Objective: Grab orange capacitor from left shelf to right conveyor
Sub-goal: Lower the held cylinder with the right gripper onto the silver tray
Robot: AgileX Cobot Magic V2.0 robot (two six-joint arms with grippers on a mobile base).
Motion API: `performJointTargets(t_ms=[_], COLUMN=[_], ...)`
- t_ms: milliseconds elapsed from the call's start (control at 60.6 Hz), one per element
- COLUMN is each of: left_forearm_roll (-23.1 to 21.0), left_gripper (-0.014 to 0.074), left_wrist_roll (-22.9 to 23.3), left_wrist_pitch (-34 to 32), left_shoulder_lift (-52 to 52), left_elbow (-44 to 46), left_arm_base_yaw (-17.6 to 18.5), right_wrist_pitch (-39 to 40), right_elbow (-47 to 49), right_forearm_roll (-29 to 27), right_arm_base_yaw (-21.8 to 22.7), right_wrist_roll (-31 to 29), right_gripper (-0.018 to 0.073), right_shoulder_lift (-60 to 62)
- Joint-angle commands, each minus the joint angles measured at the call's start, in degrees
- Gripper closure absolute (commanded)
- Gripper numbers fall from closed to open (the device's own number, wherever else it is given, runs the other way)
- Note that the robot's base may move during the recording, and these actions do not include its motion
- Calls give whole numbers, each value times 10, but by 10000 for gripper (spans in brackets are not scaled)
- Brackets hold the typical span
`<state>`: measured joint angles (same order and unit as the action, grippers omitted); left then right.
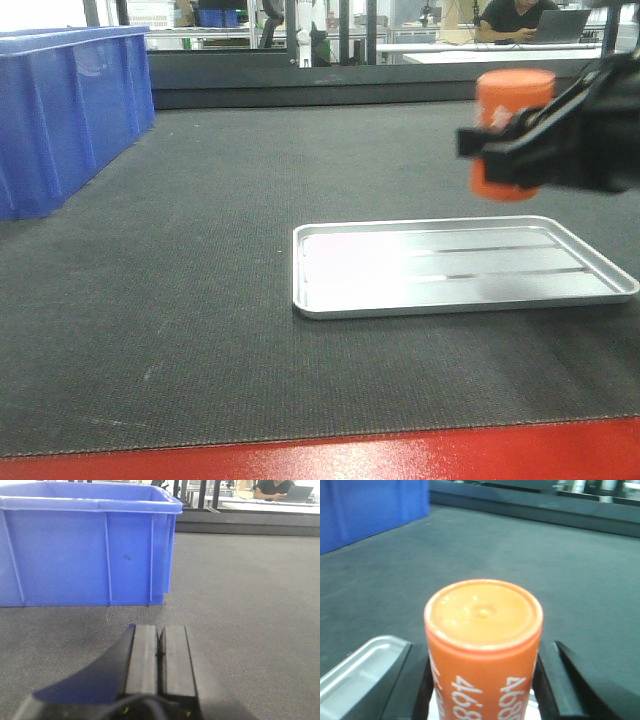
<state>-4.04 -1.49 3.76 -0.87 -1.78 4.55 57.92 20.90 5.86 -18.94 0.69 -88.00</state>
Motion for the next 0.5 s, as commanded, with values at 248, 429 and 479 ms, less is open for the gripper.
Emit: performJointTargets(t_ms=[248, 429, 479], left_forearm_roll=[-2, -2, -2], left_gripper=[723, 723, 723], left_wrist_roll=[1, 1, 1], left_wrist_pitch=[-51, -51, -51], left_shoulder_lift=[-6, -6, -6], left_elbow=[2, 2, 2], left_arm_base_yaw=[1, 1, 1], right_wrist_pitch=[124, 132, 132], right_elbow=[11, 11, 11], right_forearm_roll=[36, 36, 36], right_arm_base_yaw=[-1, -1, -1], right_wrist_roll=[5, 4, 4], right_gripper=[428, 426, 422], right_shoulder_lift=[-88, -106, -106])
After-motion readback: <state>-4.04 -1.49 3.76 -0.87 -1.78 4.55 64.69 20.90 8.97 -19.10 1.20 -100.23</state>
